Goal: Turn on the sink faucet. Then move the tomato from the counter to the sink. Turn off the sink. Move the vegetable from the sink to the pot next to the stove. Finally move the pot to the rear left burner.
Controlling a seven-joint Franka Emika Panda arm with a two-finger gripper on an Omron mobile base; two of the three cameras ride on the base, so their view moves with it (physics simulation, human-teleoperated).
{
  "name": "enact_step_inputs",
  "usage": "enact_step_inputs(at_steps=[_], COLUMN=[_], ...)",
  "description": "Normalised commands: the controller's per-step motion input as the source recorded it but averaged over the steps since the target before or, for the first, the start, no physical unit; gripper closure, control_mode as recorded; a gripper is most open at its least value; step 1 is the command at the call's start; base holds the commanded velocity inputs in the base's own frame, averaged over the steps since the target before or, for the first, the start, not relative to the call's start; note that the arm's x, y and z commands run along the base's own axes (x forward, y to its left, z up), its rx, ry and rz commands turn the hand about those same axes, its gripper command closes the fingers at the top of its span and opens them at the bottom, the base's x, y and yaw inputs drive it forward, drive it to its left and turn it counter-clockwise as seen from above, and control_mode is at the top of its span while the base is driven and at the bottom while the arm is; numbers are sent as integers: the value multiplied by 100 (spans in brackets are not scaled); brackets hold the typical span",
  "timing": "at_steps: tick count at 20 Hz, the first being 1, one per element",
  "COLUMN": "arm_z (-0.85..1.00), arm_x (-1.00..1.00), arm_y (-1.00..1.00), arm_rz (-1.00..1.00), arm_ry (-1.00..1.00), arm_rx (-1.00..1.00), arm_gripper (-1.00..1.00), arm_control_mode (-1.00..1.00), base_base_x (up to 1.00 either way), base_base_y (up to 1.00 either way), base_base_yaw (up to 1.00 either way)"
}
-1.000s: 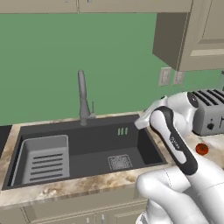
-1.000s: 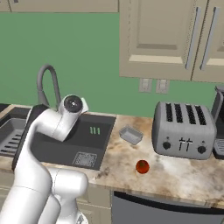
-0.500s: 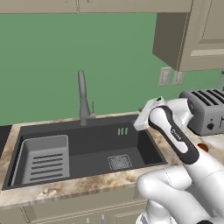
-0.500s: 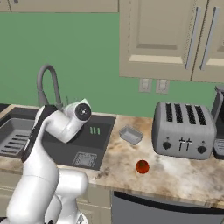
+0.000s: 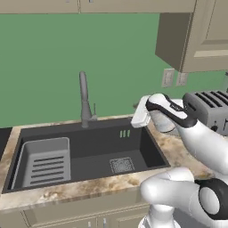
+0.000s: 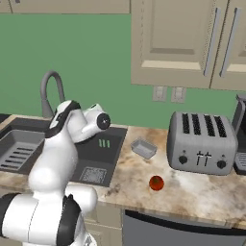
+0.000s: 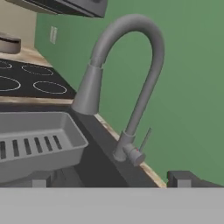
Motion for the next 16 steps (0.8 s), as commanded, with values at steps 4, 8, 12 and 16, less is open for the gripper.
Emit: enact_step_inputs(at_steps=[4,8,12,16], arm_z=[-9,-16,-11,-10], arm_x=[55,50,48,51], arm_y=[21,31,22,20], arm_rz=[12,8,8,8], arm_ry=[-3,0,0,0], arm_rx=[0,0,0,0], arm_gripper=[-100,-100,-100,-100], arm_control_mode=[-100,-100,-100,-100], base_base_x=[0,0,0,0], base_base_y=[0,0,0,0], base_base_yaw=[0,0,0,0])
